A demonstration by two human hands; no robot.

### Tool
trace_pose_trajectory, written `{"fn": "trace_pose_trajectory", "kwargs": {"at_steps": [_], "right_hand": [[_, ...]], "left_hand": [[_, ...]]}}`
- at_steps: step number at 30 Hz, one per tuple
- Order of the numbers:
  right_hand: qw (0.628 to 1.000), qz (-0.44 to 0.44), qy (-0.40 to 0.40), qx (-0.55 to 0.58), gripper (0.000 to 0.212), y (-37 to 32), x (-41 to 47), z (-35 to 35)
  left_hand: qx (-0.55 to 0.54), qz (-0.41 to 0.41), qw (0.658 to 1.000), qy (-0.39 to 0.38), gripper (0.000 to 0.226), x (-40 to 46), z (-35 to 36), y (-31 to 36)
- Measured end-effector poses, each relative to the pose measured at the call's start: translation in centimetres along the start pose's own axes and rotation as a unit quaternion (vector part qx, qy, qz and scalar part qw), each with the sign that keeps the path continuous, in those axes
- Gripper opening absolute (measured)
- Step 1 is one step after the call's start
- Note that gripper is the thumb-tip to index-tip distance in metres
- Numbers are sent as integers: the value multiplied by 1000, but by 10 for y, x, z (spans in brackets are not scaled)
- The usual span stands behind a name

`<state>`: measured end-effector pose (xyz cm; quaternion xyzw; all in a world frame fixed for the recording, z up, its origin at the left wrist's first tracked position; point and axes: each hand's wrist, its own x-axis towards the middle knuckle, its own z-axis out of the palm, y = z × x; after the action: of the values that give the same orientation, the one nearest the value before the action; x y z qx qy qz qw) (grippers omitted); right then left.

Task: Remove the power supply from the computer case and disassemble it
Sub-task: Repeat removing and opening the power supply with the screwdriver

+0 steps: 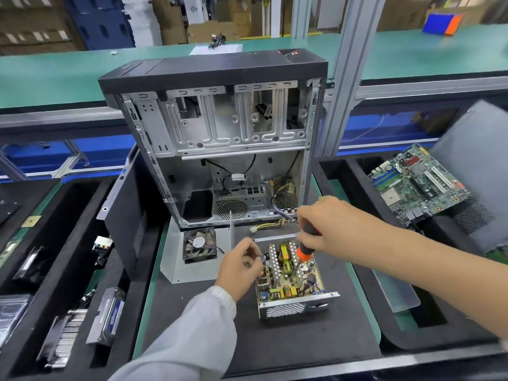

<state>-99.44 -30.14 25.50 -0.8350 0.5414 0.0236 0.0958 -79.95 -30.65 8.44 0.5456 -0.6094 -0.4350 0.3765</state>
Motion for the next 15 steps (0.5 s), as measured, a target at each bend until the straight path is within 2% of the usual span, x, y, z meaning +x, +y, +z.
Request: {"fn": "trace_pose_trajectory", "kwargs": {"at_steps": [4, 9, 12, 15], "right_hand": [[999, 38, 10, -11, 26, 20, -4, -12], [997, 67, 24, -5, 28, 35, -10, -11], [996, 87, 15, 5, 32, 43, -14, -5], [995, 99, -4, 16, 27, 49, -15, 5]], "left_hand": [[-64, -38, 997, 16, 32, 12, 15, 27], [-125, -78, 988, -48, 43, 26, 46, 59], [-156, -112, 978, -81, 36, 30, 65, 67], [-189, -152, 966, -94, 28, 35, 78, 67]]}}
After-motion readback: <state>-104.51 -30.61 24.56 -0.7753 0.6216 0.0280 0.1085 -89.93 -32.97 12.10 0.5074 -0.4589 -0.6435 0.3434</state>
